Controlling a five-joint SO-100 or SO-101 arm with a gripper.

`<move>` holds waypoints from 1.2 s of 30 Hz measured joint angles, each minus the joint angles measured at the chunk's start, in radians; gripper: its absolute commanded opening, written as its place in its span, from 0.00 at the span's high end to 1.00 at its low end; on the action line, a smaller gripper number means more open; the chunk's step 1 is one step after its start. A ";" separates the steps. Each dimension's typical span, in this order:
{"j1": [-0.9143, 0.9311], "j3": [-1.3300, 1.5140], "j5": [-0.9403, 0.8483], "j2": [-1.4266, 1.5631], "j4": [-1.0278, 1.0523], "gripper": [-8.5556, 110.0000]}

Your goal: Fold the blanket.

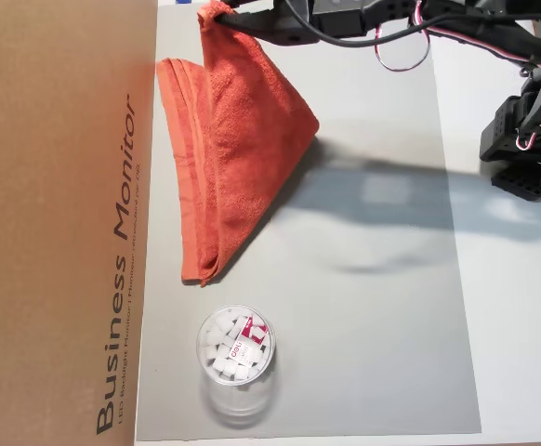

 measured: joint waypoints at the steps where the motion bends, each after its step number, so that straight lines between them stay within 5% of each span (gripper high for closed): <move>1: 0.008 -0.002 0.015 -0.020 -0.015 0.93; 17: 0.107 -0.034 0.037 -0.265 -0.296 0.93; 36: 0.213 -0.407 0.072 -0.630 -0.310 0.93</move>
